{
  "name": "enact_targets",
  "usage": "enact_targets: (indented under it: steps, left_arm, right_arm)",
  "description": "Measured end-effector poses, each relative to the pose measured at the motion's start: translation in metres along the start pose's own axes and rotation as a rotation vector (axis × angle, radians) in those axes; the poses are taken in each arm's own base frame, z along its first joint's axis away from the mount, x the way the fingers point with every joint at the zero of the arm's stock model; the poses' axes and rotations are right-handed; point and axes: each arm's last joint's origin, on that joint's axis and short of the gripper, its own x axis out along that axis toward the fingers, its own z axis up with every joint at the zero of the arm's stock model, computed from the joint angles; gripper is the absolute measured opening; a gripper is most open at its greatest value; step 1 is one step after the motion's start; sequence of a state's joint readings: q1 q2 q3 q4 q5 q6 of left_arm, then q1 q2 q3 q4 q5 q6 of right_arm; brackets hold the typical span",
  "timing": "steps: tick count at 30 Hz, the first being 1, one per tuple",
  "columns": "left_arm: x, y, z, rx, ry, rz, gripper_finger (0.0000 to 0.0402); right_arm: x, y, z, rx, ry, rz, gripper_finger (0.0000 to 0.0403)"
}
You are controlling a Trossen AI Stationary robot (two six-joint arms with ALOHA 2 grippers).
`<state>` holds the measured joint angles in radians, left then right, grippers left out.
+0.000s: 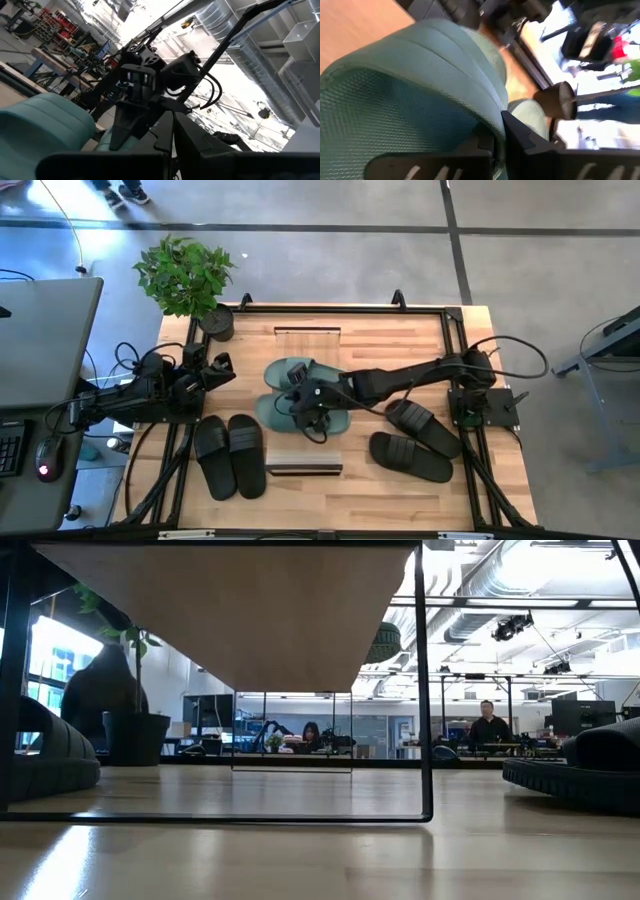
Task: Pick and place slides into the shelf
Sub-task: Put the green slipper on the shelf
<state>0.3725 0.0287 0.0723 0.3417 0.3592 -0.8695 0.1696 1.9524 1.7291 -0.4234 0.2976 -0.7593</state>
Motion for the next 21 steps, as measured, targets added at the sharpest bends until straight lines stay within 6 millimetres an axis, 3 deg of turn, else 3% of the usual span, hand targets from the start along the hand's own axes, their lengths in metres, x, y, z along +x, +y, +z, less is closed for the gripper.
enact_targets:
  steps: [6,15,21]
  left_arm:
    - [0.0,0.0,0.0,-0.001,0.001,0.001,0.0005]
    - [0.0,0.0,0.0,-0.001,0.0,0.001,0.0005]
    - [0.0,0.0,0.0,-0.001,0.0,0.002,0.0005]
  right_arm:
    - [-0.009,-0.001,0.004,-0.034,-0.042,-0.034,0.0]
    - [-0.005,-0.005,-0.01,-0.005,-0.017,0.047,0.0001]
    - [-0.002,-0.012,-0.018,0.017,0.002,0.051,0.0028]
